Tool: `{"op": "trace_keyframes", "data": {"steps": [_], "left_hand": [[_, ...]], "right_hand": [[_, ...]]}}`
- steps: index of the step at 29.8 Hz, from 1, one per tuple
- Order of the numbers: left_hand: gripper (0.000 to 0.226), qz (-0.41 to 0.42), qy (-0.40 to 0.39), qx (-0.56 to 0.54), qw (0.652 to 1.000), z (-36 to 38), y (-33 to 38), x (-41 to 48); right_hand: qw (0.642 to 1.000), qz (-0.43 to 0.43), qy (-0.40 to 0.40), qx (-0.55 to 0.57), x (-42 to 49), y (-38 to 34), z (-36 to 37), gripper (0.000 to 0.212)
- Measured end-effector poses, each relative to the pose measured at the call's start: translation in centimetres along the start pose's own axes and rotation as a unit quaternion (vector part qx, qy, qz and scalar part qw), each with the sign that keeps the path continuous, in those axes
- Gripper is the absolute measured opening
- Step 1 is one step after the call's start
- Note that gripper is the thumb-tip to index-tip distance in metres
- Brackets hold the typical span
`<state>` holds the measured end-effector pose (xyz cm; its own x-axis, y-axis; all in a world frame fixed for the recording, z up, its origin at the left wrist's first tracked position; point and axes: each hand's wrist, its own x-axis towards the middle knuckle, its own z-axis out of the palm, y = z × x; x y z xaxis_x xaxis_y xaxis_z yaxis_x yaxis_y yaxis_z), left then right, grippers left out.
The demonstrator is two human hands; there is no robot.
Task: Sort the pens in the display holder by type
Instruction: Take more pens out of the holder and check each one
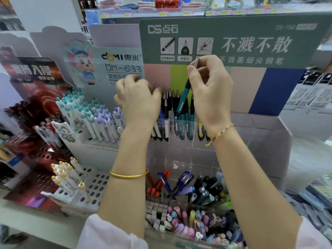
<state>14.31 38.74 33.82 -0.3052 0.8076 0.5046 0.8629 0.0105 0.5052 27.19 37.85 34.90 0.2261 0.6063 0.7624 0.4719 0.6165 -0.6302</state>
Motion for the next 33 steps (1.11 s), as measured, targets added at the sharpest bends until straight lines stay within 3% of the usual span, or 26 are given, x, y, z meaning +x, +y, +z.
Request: {"op": "trace_keyframes", "data": {"steps": [6, 9, 13, 18, 22, 29, 33], "left_hand": [[0.026, 0.015, -0.076, 0.061, 0.995, 0.2, -0.3, -0.4], [0.026, 0.028, -0.032, 0.075, 0.996, 0.3, -0.8, -0.8], [0.046, 0.045, -0.018, 0.025, 0.999, 0.7, -0.6, -1.3], [0.043, 0.043, 0.032, -0.056, 0.997, 0.9, -0.5, -2.2], [0.034, 0.046, 0.084, -0.106, 0.990, 1.1, -0.8, -3.3], [0.026, 0.035, 0.130, -0.198, 0.971, 0.8, -1.3, -5.8], [0.022, -0.021, 0.164, -0.231, 0.959, -1.0, -3.7, -10.1]], "right_hand": [[1.000, 0.007, 0.001, -0.003, 0.0, 0.3, 0.0, 0.010], [1.000, 0.012, -0.004, -0.007, 0.1, 0.5, 0.1, 0.010], [0.998, 0.011, -0.035, -0.053, 0.3, 1.1, 0.4, 0.012], [0.971, 0.070, -0.164, -0.158, 0.4, 2.0, 2.1, 0.025], [0.967, 0.107, -0.156, -0.168, -0.8, 2.6, 2.1, 0.022], [0.984, 0.078, -0.117, -0.114, -3.3, 1.1, -0.1, 0.015], [0.971, 0.051, -0.230, -0.030, -7.6, -1.6, 0.0, 0.015]]}}
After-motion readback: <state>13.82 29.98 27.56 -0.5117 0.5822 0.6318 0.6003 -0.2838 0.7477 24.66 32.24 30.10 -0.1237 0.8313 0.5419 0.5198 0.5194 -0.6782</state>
